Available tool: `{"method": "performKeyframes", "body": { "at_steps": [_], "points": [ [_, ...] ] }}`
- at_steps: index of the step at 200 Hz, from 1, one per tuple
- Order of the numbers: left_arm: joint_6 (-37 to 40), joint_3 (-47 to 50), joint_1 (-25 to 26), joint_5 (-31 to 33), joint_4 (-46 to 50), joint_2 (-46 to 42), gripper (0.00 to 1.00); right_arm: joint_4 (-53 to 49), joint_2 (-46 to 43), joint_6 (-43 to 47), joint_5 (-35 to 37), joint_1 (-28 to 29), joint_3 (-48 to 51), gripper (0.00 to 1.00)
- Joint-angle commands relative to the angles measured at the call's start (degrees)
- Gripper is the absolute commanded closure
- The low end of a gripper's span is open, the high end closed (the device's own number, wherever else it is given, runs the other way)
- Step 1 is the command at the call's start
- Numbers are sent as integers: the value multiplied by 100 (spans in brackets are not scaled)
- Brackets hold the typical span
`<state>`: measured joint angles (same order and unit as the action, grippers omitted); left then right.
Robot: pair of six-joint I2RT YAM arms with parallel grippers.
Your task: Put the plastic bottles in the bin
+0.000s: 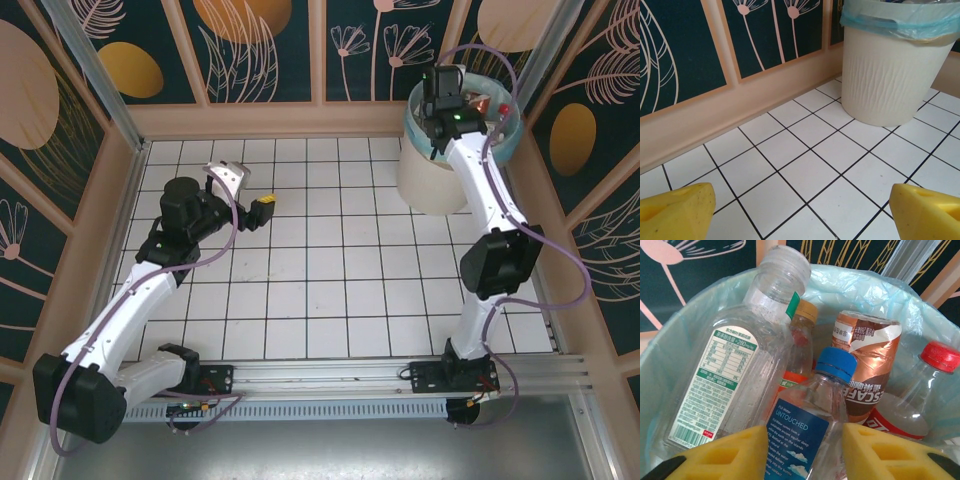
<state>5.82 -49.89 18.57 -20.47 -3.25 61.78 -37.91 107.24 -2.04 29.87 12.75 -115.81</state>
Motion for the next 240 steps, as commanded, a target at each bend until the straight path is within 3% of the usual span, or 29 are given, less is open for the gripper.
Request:
{"method": "performKeyframes", "body": {
  "at_steps": [1,28,44,61,73,85,107,129,149,172,194,216,240],
  "points": [
    [-22,27,15,66,-212,-163,10,-38,-287,-319,-415,-50,-151,49],
    [-415,-102,13,906,-414,-236,10,97,-493,-455,-746,-20,-778,37],
    [-861,-273,14,2033,-447,-245,10,161,-702,-508,-704,61,-1035,28],
    [-1410,-342,7,3416,-372,-262,8,500,-1196,-428,-550,277,-694,25],
    [-1685,-159,-1,4305,-445,-305,6,1154,-1809,-225,-660,497,238,26],
    [-1874,241,-47,5046,-718,-365,3,2252,-2617,74,-1023,737,1790,28],
    [-2032,1161,-228,5837,-1560,-403,3,4438,-4091,289,-1660,1140,4745,29],
    [-2051,2049,-353,6571,-2510,-444,3,5168,-4987,8,-2193,1344,6496,30],
    [-2056,2777,-537,6512,-3349,-535,4,4782,-5290,-58,-2077,1406,7231,30],
    [-1804,3180,-725,6207,-3918,-234,4,4787,-5440,297,-1145,1381,7959,28],
    [-1458,3363,-891,5681,-4555,306,4,6322,-5593,956,-1075,1055,9262,24],
    [-1303,3558,-1059,5069,-5308,852,4,7280,-5376,529,-1685,159,9944,24],
    [-963,3595,-1166,4511,-5707,1276,3,8554,-4565,551,-1805,-503,10342,23]
  ]
}}
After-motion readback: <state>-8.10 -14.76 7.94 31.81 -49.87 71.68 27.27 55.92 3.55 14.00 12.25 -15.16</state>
